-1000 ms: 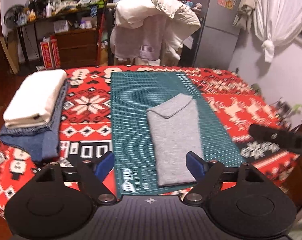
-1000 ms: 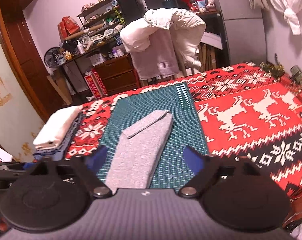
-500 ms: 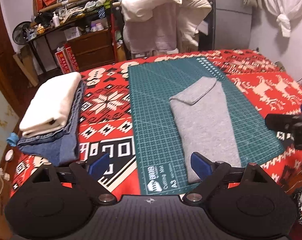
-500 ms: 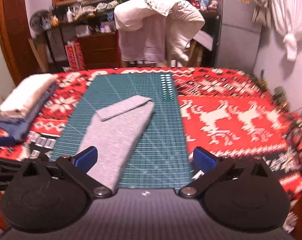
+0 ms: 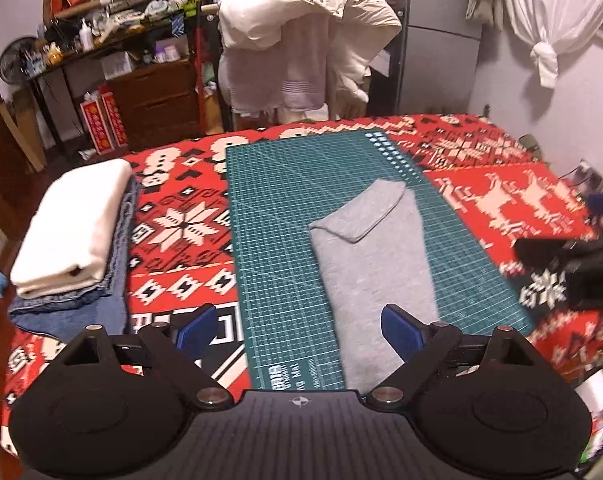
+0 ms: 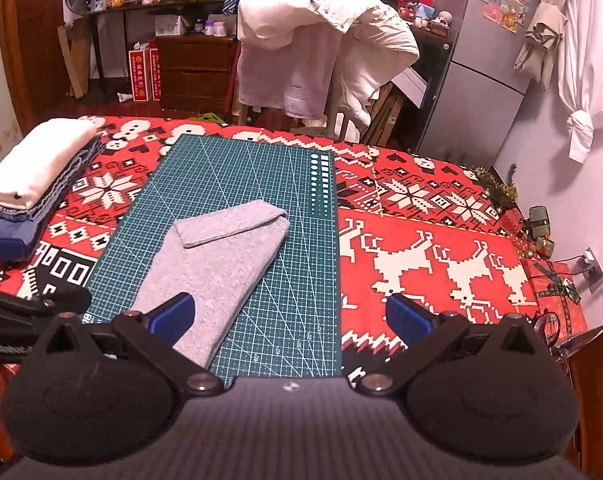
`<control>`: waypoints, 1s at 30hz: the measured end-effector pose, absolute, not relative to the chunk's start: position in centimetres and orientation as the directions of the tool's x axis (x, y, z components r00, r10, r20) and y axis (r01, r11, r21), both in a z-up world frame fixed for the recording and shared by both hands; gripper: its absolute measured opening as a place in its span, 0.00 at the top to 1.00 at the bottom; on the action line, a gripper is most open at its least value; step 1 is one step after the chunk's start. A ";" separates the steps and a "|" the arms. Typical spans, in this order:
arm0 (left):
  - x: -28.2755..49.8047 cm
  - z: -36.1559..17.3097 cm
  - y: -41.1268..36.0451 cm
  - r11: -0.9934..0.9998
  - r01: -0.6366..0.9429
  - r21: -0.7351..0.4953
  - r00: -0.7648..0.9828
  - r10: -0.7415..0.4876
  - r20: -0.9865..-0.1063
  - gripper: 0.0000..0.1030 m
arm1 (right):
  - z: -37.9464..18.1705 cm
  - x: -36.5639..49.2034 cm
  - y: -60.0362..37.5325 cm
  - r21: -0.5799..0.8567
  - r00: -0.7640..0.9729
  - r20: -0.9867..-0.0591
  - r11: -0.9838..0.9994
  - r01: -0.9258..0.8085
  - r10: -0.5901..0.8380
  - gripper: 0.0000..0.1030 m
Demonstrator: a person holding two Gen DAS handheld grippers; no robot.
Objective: Fold clothes
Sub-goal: 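Move both open grippers to the folded grey shirt's end, straddling it, then close both grippers on the end of the folded grey shirt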
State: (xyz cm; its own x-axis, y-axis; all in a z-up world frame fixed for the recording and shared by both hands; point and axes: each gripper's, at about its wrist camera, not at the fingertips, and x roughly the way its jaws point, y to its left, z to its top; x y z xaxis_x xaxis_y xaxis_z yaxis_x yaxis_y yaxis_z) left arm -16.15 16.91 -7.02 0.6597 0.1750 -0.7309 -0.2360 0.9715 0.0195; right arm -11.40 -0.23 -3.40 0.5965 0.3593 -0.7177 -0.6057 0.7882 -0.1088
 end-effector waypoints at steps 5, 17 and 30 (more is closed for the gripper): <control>-14.7 -7.1 18.0 0.968 -0.252 0.018 0.632 0.179 -0.754 0.12 | -4.4 -10.0 0.6 -0.129 0.594 -0.744 0.808 -0.574 0.304 0.00; -10.8 -7.6 20.8 0.931 -0.336 -0.143 0.629 0.109 -0.769 0.19 | -4.3 -4.2 2.2 0.088 0.449 -0.806 0.829 -0.552 0.385 0.00; -6.4 -12.5 24.9 0.774 -0.419 -0.474 0.529 -0.216 -0.820 0.64 | -11.5 2.6 3.6 0.359 0.212 -0.869 0.865 -0.352 0.447 0.45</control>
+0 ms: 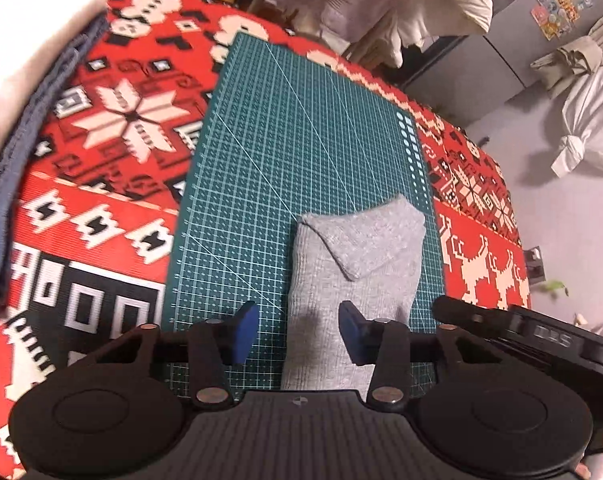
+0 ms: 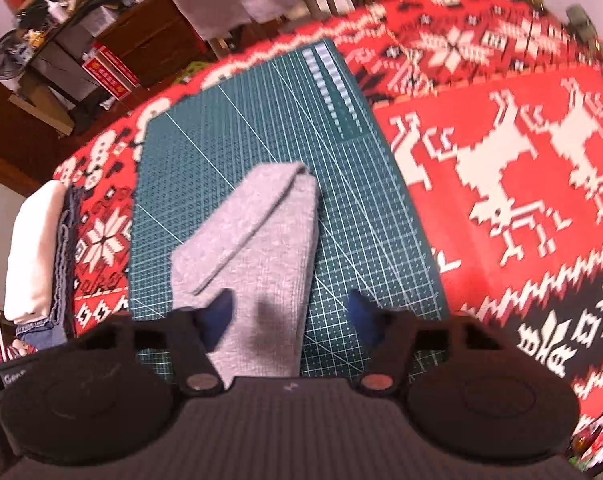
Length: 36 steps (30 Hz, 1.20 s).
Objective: Fold clothes
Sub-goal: 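Close both grippers on the end of the folded grey shirt, then lift the folded shirt with both grippers and carry it toward the clothes stack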
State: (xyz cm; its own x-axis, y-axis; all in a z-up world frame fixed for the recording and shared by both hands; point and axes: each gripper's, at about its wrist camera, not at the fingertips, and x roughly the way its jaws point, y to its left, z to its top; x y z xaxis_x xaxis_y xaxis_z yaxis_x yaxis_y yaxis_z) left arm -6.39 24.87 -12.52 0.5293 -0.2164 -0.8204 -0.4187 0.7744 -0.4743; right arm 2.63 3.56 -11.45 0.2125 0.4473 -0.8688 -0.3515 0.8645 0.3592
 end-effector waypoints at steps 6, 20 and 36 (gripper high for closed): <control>-5.8 -13.9 24.6 0.764 -0.389 -0.515 0.542 -0.262 -0.798 0.73 | -14.6 3.9 4.0 0.384 0.168 -0.882 0.878 -0.288 0.440 0.84; -4.6 -15.6 24.1 0.786 -0.362 -0.501 0.544 -0.258 -0.799 0.78 | -16.3 4.5 5.3 0.372 0.171 -0.884 0.877 -0.304 0.434 0.85; -6.5 -12.2 23.5 0.835 -0.307 -0.456 0.665 -0.155 -0.730 0.90 | -13.6 1.3 5.9 0.371 0.318 -0.815 0.858 -0.355 0.484 0.94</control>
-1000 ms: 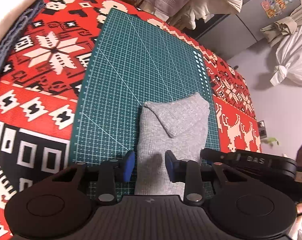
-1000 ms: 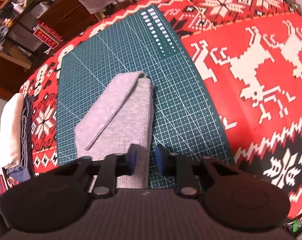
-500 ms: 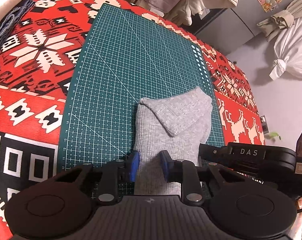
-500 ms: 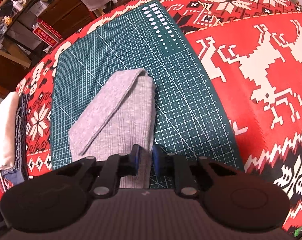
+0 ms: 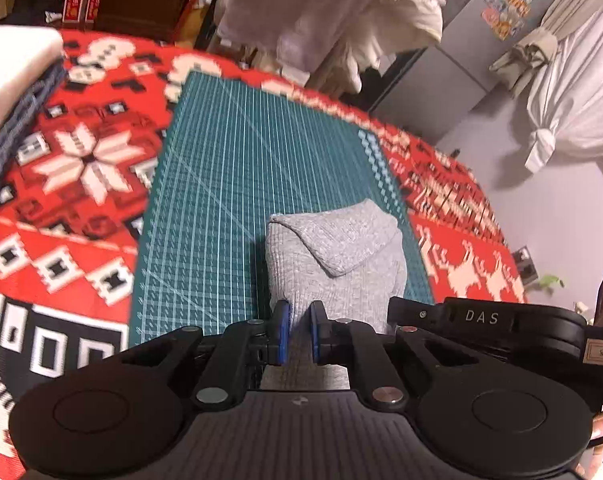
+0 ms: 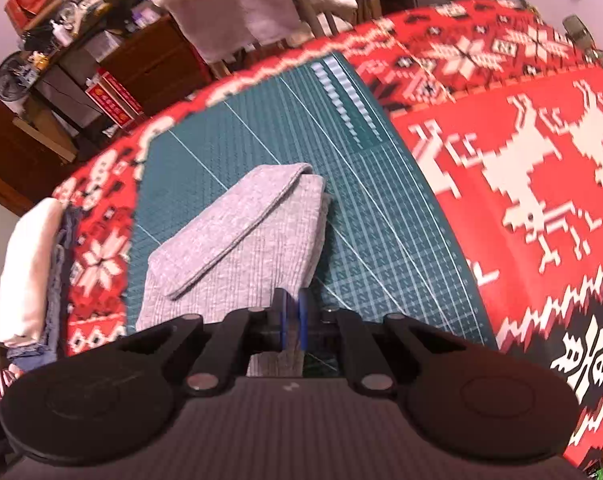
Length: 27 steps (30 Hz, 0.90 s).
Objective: Fold clothes
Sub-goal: 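Lift the folded shirt with both grippers and carry it toward the clothes stack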
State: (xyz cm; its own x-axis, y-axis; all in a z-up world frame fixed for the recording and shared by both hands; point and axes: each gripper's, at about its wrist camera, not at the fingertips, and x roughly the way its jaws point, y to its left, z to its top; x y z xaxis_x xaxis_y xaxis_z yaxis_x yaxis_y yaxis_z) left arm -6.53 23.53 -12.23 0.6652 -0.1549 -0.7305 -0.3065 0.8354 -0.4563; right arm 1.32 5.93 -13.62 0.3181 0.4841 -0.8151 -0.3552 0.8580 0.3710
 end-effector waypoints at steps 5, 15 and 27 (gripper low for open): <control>-8.0 -9.2 25.6 0.831 -0.304 -0.466 0.708 -0.130 -0.694 0.90 | -9.9 0.2 8.1 0.378 0.337 -0.786 0.834 -0.402 0.518 0.94; -12.3 -3.0 34.8 0.810 -0.353 -0.469 0.771 -0.032 -0.636 0.90 | -1.7 -3.1 17.9 0.407 0.319 -0.730 0.759 -0.507 0.605 0.94; -14.3 -1.5 48.2 0.775 -0.474 -0.417 0.739 0.094 -0.667 0.90 | 2.7 -8.4 34.7 0.413 0.268 -0.705 0.688 -0.597 0.657 0.94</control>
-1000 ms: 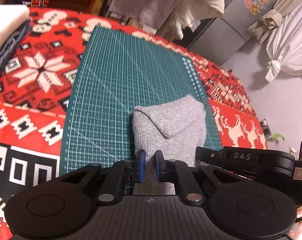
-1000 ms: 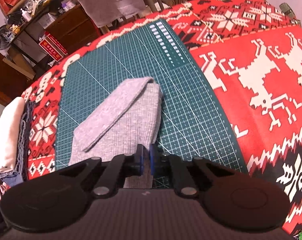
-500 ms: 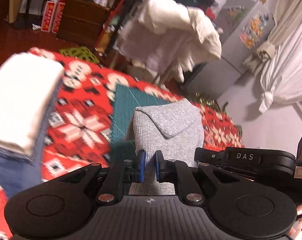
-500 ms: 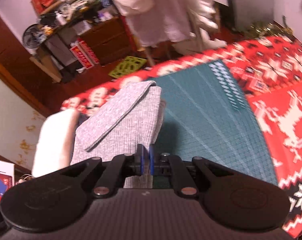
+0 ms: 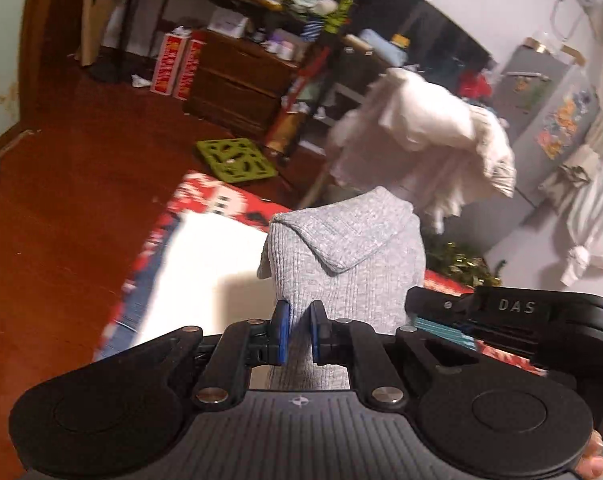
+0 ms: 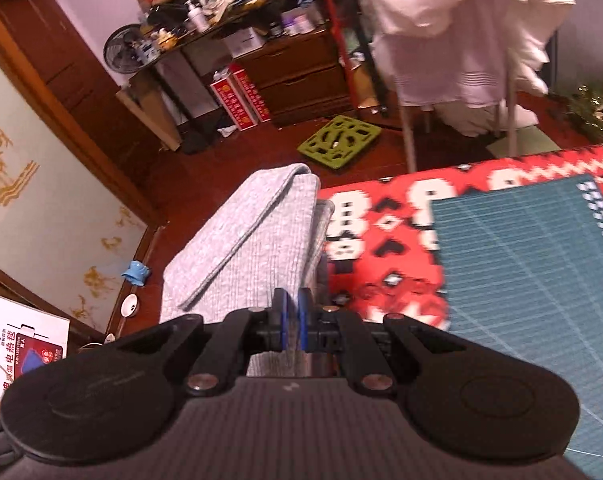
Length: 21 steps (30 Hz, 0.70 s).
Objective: Fold clothes
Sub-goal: 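Lift the folded shirt with both grippers and carry it toward the clothes stack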
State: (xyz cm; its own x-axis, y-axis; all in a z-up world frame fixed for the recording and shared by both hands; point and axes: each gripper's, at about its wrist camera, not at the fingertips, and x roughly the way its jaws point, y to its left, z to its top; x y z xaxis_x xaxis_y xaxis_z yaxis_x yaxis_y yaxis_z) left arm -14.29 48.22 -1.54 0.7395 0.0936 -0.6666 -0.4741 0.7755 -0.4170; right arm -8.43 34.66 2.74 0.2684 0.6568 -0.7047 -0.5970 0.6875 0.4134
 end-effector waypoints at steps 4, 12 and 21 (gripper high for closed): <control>-14.2 -2.6 51.9 0.755 -0.509 -0.413 0.725 0.117 -0.679 0.90 | 1.9 -9.4 39.1 0.410 0.255 -0.716 0.687 -0.600 0.650 0.94; -12.4 -6.1 56.8 0.705 -0.566 -0.428 0.676 0.099 -0.730 0.90 | -1.7 -9.1 44.3 0.384 0.228 -0.761 0.705 -0.596 0.608 0.94; -11.1 -8.1 58.5 0.685 -0.579 -0.443 0.661 0.076 -0.746 0.90 | -5.0 -5.9 45.8 0.409 0.190 -0.782 0.718 -0.563 0.594 0.94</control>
State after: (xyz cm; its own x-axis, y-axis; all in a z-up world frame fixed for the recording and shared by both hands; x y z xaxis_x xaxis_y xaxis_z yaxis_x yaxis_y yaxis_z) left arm -11.10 58.52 -8.08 0.6611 0.0761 -0.7464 -0.5787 0.6850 -0.4426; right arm -5.89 45.80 -5.05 0.1896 0.5936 -0.7821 -0.5630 0.7183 0.4088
